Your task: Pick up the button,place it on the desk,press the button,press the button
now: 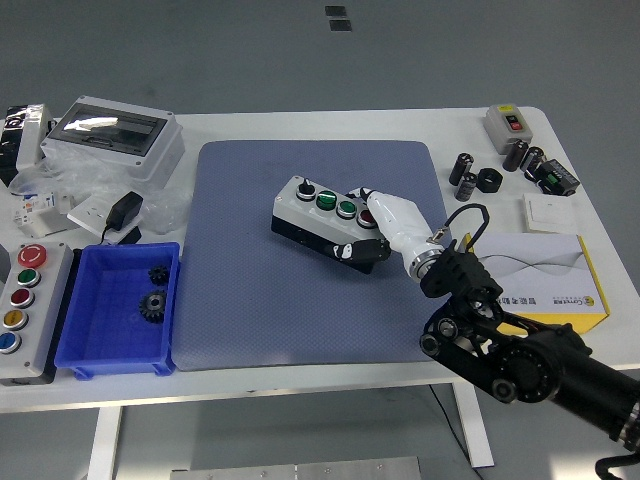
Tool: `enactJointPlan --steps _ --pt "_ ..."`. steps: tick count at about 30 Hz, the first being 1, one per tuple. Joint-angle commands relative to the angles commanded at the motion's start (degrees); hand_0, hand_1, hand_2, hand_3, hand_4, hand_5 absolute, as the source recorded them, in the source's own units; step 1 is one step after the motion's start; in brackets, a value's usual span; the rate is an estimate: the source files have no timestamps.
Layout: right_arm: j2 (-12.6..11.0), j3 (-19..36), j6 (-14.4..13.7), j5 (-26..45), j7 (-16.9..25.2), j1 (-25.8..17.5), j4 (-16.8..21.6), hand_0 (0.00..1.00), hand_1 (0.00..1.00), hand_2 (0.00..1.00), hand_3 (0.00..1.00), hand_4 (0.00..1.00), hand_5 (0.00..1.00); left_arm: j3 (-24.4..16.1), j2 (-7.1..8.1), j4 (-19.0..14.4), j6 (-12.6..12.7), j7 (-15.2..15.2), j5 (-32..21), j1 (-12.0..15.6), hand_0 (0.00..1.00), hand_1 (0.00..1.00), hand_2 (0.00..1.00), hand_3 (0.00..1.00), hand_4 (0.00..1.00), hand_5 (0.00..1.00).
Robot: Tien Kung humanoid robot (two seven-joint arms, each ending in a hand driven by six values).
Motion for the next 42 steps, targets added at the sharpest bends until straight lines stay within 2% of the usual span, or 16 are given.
enactJointPlan --steps 1,6,8,10,13,18,19,20,24,25,30,31,36,37,42 --pt "-1.20 0.54 1.36 1.37 1.65 -0.38 1.55 0.093 0.289 0.356 0.383 0.154 0.002 -0.02 -0.04 0.00 0.00 -0.02 0.00 0.00 0.612 0.459 0.515 0.608 0.635 0.219" --pt "-6.56 1.73 6.81 5.39 8.73 -1.14 8.61 0.093 0.289 0.356 0.383 0.154 0.002 -0.19 -0.15 0.00 0.03 -0.18 0.12 0.01 0.612 0.459 0.515 0.608 0.635 0.219" --pt "-8.99 -0.50 6.68 3.86 11.86 -0.32 11.29 0.095 0.290 0.345 0.363 0.136 0.002 -0.41 -0.17 0.00 0.05 -0.21 0.44 -0.03 0.612 0.459 0.515 0.609 0.635 0.219" --pt "-10.11 -2.80 5.18 1.50 14.35 0.42 11.66 0.095 0.290 0.345 0.363 0.136 0.002 -0.59 -0.15 0.00 0.05 -0.24 0.71 -0.10 0.612 0.459 0.515 0.609 0.635 0.219" --pt "-9.96 -5.63 2.11 -2.21 16.80 0.78 9.22 0.101 0.293 0.343 0.358 0.131 0.002 -0.74 -0.16 0.00 0.05 -0.30 1.02 -0.22 0.612 0.459 0.515 0.609 0.635 0.219" --pt "-8.36 -6.31 -2.62 -8.58 16.85 -0.33 5.02 0.101 0.293 0.343 0.358 0.131 0.002 -0.63 -0.38 0.00 0.03 -0.37 1.03 -0.23 0.612 0.459 0.515 0.609 0.635 0.219" --pt "-8.20 -6.26 -3.04 -9.49 16.67 -0.58 4.68 0.243 0.349 0.366 0.397 0.213 0.002 -0.61 -0.42 0.00 0.04 -0.36 0.99 -0.20 0.612 0.459 0.516 0.609 0.635 0.220" --pt "-8.08 -6.18 -3.35 -10.01 16.49 -0.81 4.47 0.243 0.349 0.366 0.397 0.213 0.002 -0.63 -0.43 0.00 0.04 -0.34 1.00 -0.18 0.612 0.459 0.516 0.609 0.635 0.220" --pt "-7.78 -5.98 -3.14 -9.77 15.91 -1.42 4.02 0.243 0.349 0.366 0.397 0.213 0.002 -0.80 -0.45 0.00 0.04 -0.31 1.21 -0.20 0.612 0.459 0.516 0.609 0.635 0.220" --pt "-7.72 -5.99 -2.89 -9.47 15.80 -1.48 3.90 0.423 0.450 0.422 0.456 0.317 0.002 -0.81 -0.45 0.00 0.04 -0.32 1.22 -0.22 0.612 0.459 0.516 0.609 0.635 0.222" --pt "-7.48 -6.38 -1.05 -6.99 15.64 -1.47 2.98 0.423 0.450 0.422 0.456 0.317 0.002 -0.82 -0.52 0.00 0.00 -0.32 1.26 -0.32 0.612 0.459 0.516 0.609 0.635 0.222" --pt "-7.45 -6.50 -0.68 -6.56 15.62 -1.44 2.81 0.542 0.534 0.515 0.561 0.374 0.002 -0.84 -0.53 0.00 0.00 -0.31 1.29 -0.33 0.612 0.461 0.516 0.609 0.635 0.222" --pt "-7.48 -6.99 0.79 -4.98 15.46 -1.31 2.26 0.542 0.534 0.515 0.561 0.374 0.002 -1.02 -0.50 0.00 0.00 -0.30 1.44 -0.35 0.612 0.461 0.516 0.609 0.635 0.222" --pt "-7.49 -7.04 0.89 -4.84 15.43 -1.30 2.23 0.627 0.625 0.594 0.636 0.313 0.002 -1.06 -0.49 0.00 0.01 -0.29 1.46 -0.35 0.612 0.459 0.516 0.609 0.636 0.222" --pt "-7.57 -7.05 1.12 -4.23 15.59 -1.35 2.19 0.627 0.625 0.594 0.636 0.313 0.002 -1.10 -0.46 0.00 0.02 -0.27 1.46 -0.30 0.612 0.459 0.516 0.609 0.636 0.222"
